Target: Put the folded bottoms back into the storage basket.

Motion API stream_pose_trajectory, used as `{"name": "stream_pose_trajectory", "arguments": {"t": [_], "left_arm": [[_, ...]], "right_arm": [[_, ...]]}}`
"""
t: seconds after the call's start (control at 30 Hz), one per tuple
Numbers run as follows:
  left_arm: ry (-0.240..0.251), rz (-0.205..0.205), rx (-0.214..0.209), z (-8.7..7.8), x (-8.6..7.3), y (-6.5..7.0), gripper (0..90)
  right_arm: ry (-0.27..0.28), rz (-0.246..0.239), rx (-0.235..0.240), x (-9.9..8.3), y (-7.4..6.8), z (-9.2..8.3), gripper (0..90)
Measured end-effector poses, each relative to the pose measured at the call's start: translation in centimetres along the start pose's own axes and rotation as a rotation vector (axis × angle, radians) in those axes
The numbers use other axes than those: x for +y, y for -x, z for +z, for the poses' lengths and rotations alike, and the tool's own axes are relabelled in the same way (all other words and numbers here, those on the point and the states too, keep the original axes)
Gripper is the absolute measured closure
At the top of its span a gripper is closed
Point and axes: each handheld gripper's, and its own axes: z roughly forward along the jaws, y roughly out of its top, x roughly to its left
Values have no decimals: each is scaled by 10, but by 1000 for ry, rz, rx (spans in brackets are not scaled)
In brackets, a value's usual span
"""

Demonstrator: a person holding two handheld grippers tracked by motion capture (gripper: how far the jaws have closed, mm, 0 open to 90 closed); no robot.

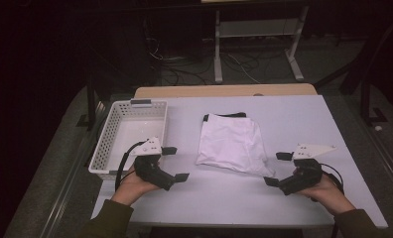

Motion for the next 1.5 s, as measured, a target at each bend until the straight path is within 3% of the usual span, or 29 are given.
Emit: {"name": "stream_pose_trajectory", "arguments": {"t": [1.5], "left_arm": [[10, -2, -8, 0, 0, 0, 0]], "right_arm": [[-10, -32, 50, 21, 5, 28, 0]]}}
